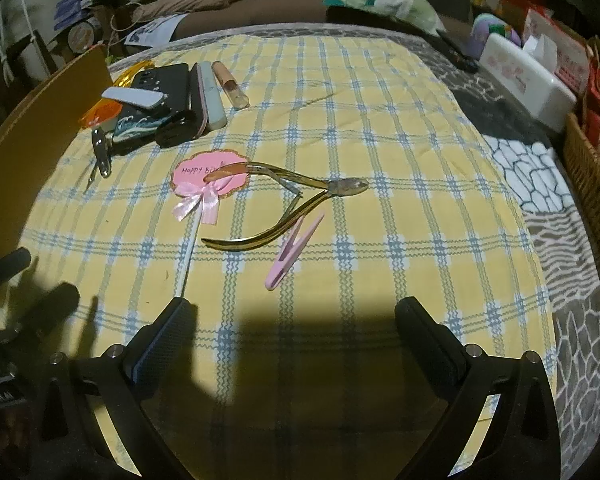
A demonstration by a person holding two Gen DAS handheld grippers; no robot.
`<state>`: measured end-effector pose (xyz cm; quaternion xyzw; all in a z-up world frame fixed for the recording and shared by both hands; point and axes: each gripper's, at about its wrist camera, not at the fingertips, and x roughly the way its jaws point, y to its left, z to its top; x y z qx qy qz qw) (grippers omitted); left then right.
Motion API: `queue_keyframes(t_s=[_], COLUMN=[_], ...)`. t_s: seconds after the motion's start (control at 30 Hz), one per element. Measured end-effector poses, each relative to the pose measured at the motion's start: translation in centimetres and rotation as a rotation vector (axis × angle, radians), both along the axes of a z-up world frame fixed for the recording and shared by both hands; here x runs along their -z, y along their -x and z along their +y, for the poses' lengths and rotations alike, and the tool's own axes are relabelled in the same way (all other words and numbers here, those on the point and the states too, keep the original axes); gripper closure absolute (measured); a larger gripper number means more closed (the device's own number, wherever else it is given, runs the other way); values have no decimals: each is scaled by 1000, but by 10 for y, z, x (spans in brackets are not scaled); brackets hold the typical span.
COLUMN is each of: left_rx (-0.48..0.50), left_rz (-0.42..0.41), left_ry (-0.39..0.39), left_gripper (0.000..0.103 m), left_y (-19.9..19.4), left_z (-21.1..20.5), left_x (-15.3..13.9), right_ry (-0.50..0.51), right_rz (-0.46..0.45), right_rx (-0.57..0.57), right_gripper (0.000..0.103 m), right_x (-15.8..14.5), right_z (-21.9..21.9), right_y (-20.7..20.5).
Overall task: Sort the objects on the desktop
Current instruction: 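Grasp the gold cuticle nipper beside the pink topper with the left tool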
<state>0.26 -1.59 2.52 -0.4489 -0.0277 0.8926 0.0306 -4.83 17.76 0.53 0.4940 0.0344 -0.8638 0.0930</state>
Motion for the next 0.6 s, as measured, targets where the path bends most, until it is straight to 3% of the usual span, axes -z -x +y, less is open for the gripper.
queue_keyframes(t_s=[0.23,0.43,0.6], left_rx=[75,233,350], left_rz=[68,75,84], left_ry=[-22,-30,17], left_gripper=[0,0,0], left_y=[11,21,29], left_z=[-6,18,63], left_x=[-39,-39,-28], right_ry=[50,77,274], right_rz=[105,104,30], right_rx=[15,15,99], right_gripper=[0,0,0], right_x=[-39,-47,-44], right_z=[18,38,65], right_y=[12,41,65])
